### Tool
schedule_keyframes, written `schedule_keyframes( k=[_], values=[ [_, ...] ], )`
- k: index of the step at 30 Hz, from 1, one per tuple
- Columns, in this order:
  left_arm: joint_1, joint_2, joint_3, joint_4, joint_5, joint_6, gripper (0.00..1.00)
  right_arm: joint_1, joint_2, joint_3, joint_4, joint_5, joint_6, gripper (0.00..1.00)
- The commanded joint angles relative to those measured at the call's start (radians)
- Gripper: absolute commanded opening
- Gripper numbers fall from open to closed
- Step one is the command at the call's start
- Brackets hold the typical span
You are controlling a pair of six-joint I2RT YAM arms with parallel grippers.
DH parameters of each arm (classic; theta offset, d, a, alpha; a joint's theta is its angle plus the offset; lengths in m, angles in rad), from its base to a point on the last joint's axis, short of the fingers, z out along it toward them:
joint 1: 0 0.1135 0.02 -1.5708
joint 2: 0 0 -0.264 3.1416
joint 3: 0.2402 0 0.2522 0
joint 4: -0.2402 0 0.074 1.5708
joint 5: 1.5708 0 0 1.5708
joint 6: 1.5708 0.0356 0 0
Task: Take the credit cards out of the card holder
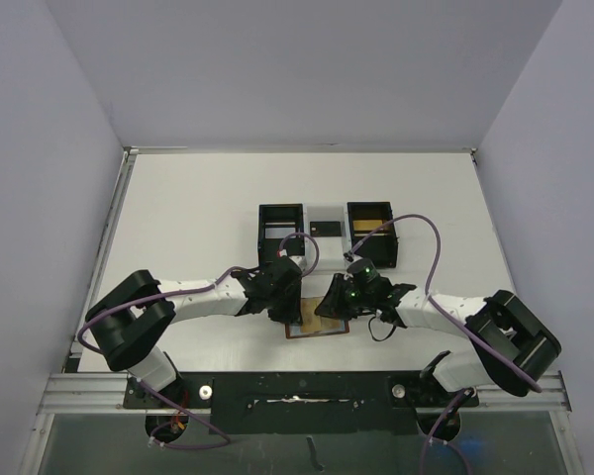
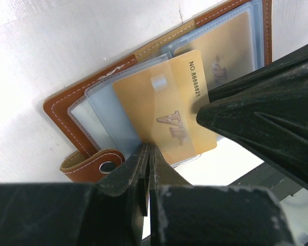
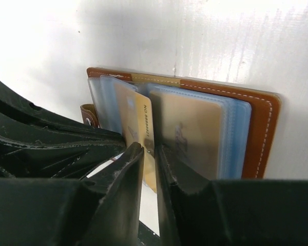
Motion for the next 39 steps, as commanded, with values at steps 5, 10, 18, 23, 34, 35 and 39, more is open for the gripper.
schedule_keyframes(
  k=[5, 10, 18, 23, 34, 35, 39],
  values=[
    [-0.003, 0.008, 0.001, -0.046, -0.063, 0.021, 0.01, -0.051, -0.045, -0.006, 0.024, -0.088, -0.086, 0.00],
    [-0.003, -0.006, 0.004, -0.051, -0.073, 0.022, 0.01, -0.058, -0.052, -0.007, -0.009, -0.093, -0.099, 0.00],
    [-0.003, -0.002, 0.020, 0.018, 0.019, 0.029, 0.01, -0.058, -0.013, -0.030, 0.086, -0.133, -0.053, 0.12],
    [-0.003, 0.011, 0.011, 0.001, 0.001, 0.026, 0.01, -0.047, 0.010, -0.045, 0.178, -0.144, -0.010, 0.20],
    [-0.003, 0.005, -0.011, 0.016, -0.006, 0.012, 0.00, -0.036, 0.044, -0.067, 0.266, -0.156, 0.000, 0.08],
    [-0.003, 0.002, -0.010, 0.014, -0.010, 0.012, 0.00, -0.036, 0.033, -0.066, 0.238, -0.133, -0.008, 0.05],
    [-0.003, -0.014, -0.022, 0.017, -0.019, 0.012, 0.00, -0.049, -0.029, -0.067, 0.140, -0.095, -0.042, 0.02]
  ],
)
